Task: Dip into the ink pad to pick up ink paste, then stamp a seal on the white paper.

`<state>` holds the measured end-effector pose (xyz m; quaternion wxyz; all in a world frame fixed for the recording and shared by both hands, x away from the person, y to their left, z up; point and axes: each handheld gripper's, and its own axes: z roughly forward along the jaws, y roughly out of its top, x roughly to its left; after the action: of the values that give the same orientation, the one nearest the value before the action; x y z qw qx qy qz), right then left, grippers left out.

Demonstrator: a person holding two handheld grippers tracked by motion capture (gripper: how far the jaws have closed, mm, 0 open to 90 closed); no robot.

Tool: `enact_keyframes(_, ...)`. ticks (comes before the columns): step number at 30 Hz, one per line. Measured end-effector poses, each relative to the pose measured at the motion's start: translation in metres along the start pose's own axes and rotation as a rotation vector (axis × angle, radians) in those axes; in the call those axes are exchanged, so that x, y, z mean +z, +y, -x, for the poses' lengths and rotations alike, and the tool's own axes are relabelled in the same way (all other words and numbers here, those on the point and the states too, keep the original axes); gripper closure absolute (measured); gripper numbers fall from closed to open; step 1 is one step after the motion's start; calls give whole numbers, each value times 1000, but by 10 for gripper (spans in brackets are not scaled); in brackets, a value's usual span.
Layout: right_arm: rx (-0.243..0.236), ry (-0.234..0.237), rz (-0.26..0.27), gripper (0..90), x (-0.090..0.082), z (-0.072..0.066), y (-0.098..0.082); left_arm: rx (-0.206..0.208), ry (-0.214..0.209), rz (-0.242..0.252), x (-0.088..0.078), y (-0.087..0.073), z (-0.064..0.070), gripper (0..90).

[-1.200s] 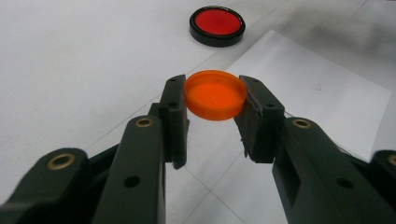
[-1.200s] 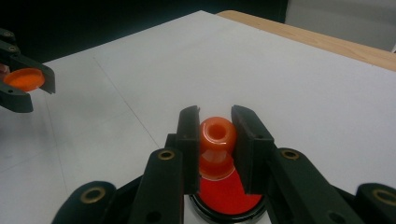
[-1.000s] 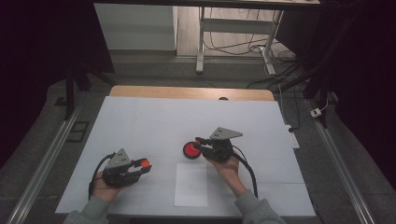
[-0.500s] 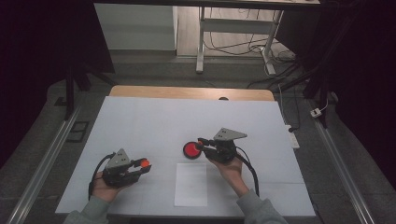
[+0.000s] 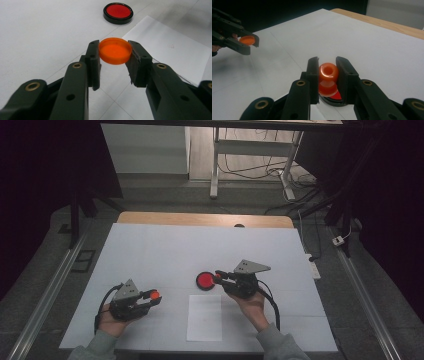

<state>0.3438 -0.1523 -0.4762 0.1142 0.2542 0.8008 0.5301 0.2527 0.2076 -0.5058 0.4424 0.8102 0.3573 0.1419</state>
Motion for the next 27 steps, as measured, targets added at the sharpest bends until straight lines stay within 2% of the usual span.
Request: enact_keyframes(27, -6, 55, -11, 725, -14, -17, -9, -8, -2, 9, -1, 0, 0, 645)
